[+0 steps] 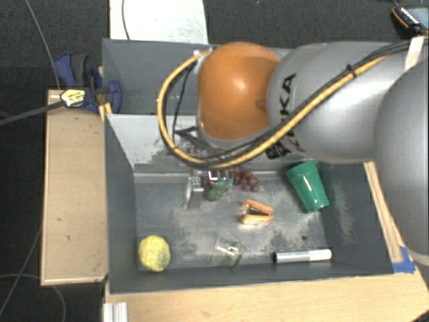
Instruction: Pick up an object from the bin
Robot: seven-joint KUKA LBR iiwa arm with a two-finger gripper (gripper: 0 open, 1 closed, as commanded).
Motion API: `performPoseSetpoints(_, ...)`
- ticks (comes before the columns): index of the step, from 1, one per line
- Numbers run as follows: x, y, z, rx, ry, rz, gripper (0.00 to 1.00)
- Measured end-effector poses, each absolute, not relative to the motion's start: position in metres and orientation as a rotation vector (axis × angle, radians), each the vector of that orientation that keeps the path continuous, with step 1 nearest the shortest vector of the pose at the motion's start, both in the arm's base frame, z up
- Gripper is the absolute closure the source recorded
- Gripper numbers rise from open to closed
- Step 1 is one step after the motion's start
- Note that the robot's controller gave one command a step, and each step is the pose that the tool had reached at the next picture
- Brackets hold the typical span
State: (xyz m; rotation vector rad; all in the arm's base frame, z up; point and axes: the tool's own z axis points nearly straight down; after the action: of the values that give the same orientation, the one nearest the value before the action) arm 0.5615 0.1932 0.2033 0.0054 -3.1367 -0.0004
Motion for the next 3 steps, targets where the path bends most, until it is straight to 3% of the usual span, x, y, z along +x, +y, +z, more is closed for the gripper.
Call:
performPoseSetpoints(1,0.564,0.192,0.207,-0.006,-3.144,-0.003,0.00)
performPoseSetpoints(2,0.524,0.239,0.089,0.874,-3.024,-0.003,0.00)
performPoseSetpoints(3,0.512,0.252,0.144,0.604,-3.094,-0.005,0.00)
